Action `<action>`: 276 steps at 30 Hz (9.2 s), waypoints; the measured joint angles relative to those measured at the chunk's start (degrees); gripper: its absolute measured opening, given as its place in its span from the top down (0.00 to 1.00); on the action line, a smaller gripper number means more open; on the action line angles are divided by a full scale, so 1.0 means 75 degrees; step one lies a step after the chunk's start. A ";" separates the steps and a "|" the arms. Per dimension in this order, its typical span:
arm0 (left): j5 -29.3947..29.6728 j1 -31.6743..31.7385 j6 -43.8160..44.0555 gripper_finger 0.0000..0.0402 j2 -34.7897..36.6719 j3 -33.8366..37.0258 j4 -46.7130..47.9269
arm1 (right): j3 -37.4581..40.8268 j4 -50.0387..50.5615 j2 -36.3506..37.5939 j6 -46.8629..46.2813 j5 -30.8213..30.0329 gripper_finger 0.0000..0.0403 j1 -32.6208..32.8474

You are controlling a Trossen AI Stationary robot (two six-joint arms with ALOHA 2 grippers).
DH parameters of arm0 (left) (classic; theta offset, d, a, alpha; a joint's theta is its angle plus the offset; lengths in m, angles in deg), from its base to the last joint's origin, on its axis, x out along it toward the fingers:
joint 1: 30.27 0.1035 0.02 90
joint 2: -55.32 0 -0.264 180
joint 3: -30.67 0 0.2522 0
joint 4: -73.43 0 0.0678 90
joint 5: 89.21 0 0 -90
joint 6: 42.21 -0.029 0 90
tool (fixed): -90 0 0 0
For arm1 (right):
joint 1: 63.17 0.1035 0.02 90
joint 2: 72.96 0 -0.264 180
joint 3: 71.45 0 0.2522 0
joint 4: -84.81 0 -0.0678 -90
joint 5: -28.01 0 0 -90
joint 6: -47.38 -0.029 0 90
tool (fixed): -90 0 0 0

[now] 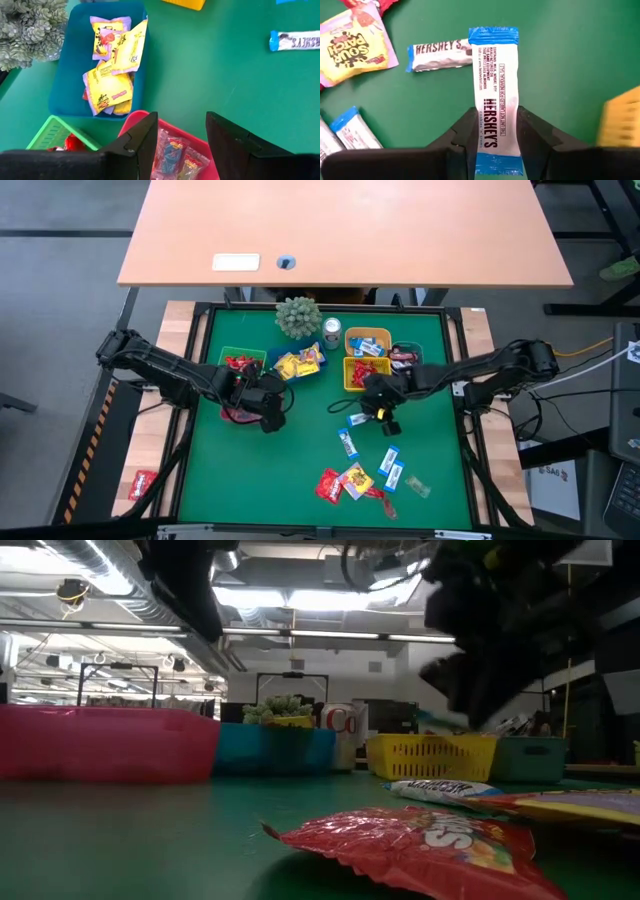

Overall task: Sort candy
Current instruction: Put the blue chocolate bar into the orange bin, then put the transparent green candy pack into the red bin

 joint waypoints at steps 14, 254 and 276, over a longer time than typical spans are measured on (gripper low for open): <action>-0.0004 -0.0012 -0.0141 0.62 -0.0002 0.0000 -0.0494 | -0.1692 0.1866 0.0012 0.2444 -0.5321 0.72 -0.0366; -0.2537 -0.3456 0.7367 0.62 -0.1445 0.0000 0.1435 | -0.5369 -0.0663 -0.3908 -0.0401 -0.2047 0.53 0.0714; -0.2928 -0.3456 0.7169 0.67 -0.3192 0.0000 0.1372 | -0.5369 -0.0637 -0.3908 -0.0401 -0.2031 0.53 0.0708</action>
